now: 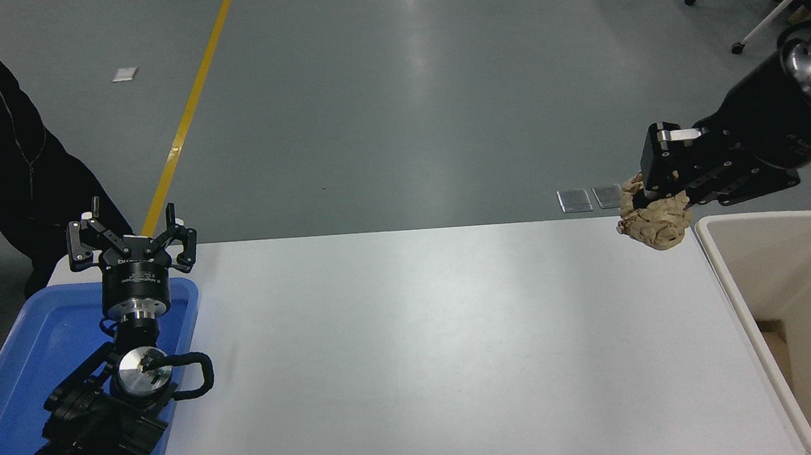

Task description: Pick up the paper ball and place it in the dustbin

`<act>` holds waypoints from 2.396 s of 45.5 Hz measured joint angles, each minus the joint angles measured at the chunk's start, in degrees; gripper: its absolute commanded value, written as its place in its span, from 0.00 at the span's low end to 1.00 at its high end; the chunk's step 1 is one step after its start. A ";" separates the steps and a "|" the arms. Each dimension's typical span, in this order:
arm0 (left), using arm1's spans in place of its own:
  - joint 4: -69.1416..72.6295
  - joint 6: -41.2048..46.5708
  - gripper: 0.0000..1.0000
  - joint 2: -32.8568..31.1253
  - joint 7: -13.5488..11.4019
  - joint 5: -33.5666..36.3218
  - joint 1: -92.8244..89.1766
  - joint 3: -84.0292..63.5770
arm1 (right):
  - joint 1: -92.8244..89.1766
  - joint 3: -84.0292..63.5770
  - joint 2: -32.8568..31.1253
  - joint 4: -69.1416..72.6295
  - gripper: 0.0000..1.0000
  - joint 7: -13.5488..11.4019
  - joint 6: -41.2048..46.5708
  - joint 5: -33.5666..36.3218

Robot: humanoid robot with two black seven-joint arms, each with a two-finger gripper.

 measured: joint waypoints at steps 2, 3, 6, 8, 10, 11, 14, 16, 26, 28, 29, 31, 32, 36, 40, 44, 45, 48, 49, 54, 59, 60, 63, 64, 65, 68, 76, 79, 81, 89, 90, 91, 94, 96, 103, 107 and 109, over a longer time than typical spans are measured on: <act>0.00 0.00 0.99 0.00 0.00 0.00 0.00 0.00 | -0.96 -0.14 -0.01 -0.66 0.00 0.00 -0.07 -0.12; 0.00 0.00 0.99 0.00 0.00 0.00 0.00 0.00 | -1.91 -0.27 -0.03 -1.29 0.00 0.01 -0.42 -0.20; 0.00 0.00 0.99 0.01 0.00 0.00 -0.01 0.00 | -4.23 -0.78 -0.12 -2.87 0.00 -0.09 -1.47 -0.31; 0.00 0.00 0.99 0.01 0.00 0.00 0.00 0.00 | -6.58 -1.26 -0.16 -4.55 0.00 -0.17 -2.70 -0.33; 0.01 0.01 0.99 0.00 0.00 0.00 -0.01 0.00 | -9.22 -1.61 -0.21 -6.48 0.00 -0.17 -4.09 -0.29; 0.00 0.01 0.99 -0.01 0.00 0.01 -0.01 0.00 | -10.33 -1.74 -0.22 -7.33 0.00 -0.20 -4.67 -0.26; -0.01 0.01 0.99 -0.01 0.00 0.01 -0.01 0.00 | -14.65 -1.91 -0.42 -10.69 0.00 -0.26 -6.75 -0.03; 0.01 0.01 0.99 -0.01 0.01 0.00 0.01 0.00 | -17.49 -1.91 -0.60 -13.05 0.00 -0.25 -7.97 0.07; 0.01 0.01 0.99 -0.04 0.01 0.01 0.00 0.00 | -36.73 1.18 -1.97 -30.23 0.00 -0.41 -15.21 1.79; 0.01 0.01 0.99 -0.05 0.01 0.00 0.00 0.00 | -39.05 1.70 -2.11 -32.42 0.00 -0.43 -15.92 2.19; -0.01 0.01 0.99 -0.06 0.02 0.01 -0.01 0.00 | -41.43 2.34 -2.17 -34.61 0.00 -0.45 -16.77 2.56; -0.01 0.01 0.99 -0.06 0.03 0.00 -0.01 0.00 | -45.08 3.10 -2.31 -37.99 0.00 -0.47 -17.86 3.09; 0.02 0.01 0.99 -0.05 0.02 -0.01 0.00 0.00 | -47.68 3.68 -2.41 -40.24 0.00 -0.51 -18.71 3.43; -0.01 0.01 0.99 -0.08 0.04 0.01 0.00 0.00 | -55.49 5.75 -2.50 -47.31 0.00 -0.54 -21.37 4.38; 0.00 0.01 0.99 -0.08 0.04 0.00 0.00 0.00 | -63.39 8.43 -2.48 -54.17 0.00 -0.59 -24.14 5.17; 0.00 0.01 0.99 -0.07 0.04 0.00 0.00 0.00 | -71.67 12.07 -2.06 -61.10 0.00 -0.66 -27.15 5.97; 0.00 0.01 0.99 -0.07 0.04 0.00 0.00 0.00 | -74.16 13.47 -1.81 -63.20 0.00 -0.67 -28.13 6.19; 0.01 0.01 0.99 -0.07 0.04 0.00 0.00 0.00 | -79.97 16.82 -1.08 -68.07 0.00 -0.74 -30.18 6.61; 0.00 0.01 0.99 -0.06 0.04 0.00 0.00 0.00 | -81.55 17.77 -0.83 -69.39 0.00 -0.74 -30.70 6.71; 0.00 0.01 0.99 -0.02 0.03 0.00 0.00 0.00 | -89.46 22.90 0.64 -76.12 0.00 -0.77 -33.34 7.13; 0.00 0.01 0.99 -0.02 0.01 0.00 0.00 0.00 | -96.07 26.58 2.06 -80.94 0.00 -0.80 -36.89 7.34; 0.00 0.01 0.99 -0.02 -0.01 0.00 0.00 0.00 | -97.59 27.33 2.48 -81.83 0.00 -0.82 -38.08 7.41; 0.00 0.01 0.99 -0.02 -0.04 -0.01 0.00 0.00 | -99.83 28.40 3.29 -83.21 0.00 -0.90 -40.25 7.45; 0.00 0.01 0.99 -0.02 -0.05 -0.03 0.00 0.00 | -100.55 28.73 3.59 -83.61 0.00 -0.94 -40.94 7.50; 0.00 0.01 0.99 -0.02 -0.05 -0.05 0.00 0.00 | -101.29 29.08 3.92 -83.99 0.00 -1.02 -41.67 7.50; 0.00 0.01 0.99 -0.01 -0.06 -0.06 0.00 0.00 | -103.20 30.10 4.82 -84.99 0.00 -1.20 -43.66 7.57; 0.00 0.01 0.99 0.00 -0.06 -0.07 0.00 0.00 | -105.76 31.52 6.00 -86.29 1.00 -1.49 -46.36 7.76; 0.00 0.01 0.99 0.00 -0.06 -0.06 0.00 0.00 | -106.20 31.83 6.28 -86.33 1.00 -1.52 -46.77 7.81; 0.00 0.01 0.99 0.00 -0.06 -0.06 0.00 0.00 | -106.45 32.00 6.41 -86.34 1.00 -1.55 -46.96 7.84; 0.00 0.01 0.99 0.00 -0.06 -0.03 0.00 0.00 | -106.58 32.37 6.74 -85.17 1.00 -1.59 -47.32 7.89; 0.00 0.01 0.99 0.00 -0.06 -0.02 0.00 0.00 | -106.42 32.39 6.74 -84.88 1.00 -1.60 -47.34 7.90; 0.00 0.01 0.99 0.00 -0.06 -0.02 0.00 0.00 | -105.99 32.43 6.74 -84.22 1.00 -1.61 -47.37 7.89; 0.00 0.01 0.99 -0.01 -0.06 0.00 0.00 0.00 | -105.25 32.48 6.55 -82.90 1.00 -1.62 -47.45 7.91; 0.00 0.01 0.99 -0.01 -0.06 0.00 0.00 0.00 | -104.25 32.51 6.07 -81.44 1.00 -1.60 -47.46 7.89; 0.00 0.01 0.99 -0.04 -0.05 0.00 0.00 0.00 | -100.54 32.35 3.17 -75.61 1.00 -1.62 -47.53 7.38; 0.00 0.00 0.99 -0.06 -0.04 0.00 0.00 0.00 | -97.48 32.04 1.04 -71.19 1.00 -1.62 -47.53 7.11; 0.00 0.01 0.99 -0.06 -0.01 0.00 0.00 0.00 | -95.55 31.71 -0.25 -68.36 1.00 -1.62 -47.46 6.88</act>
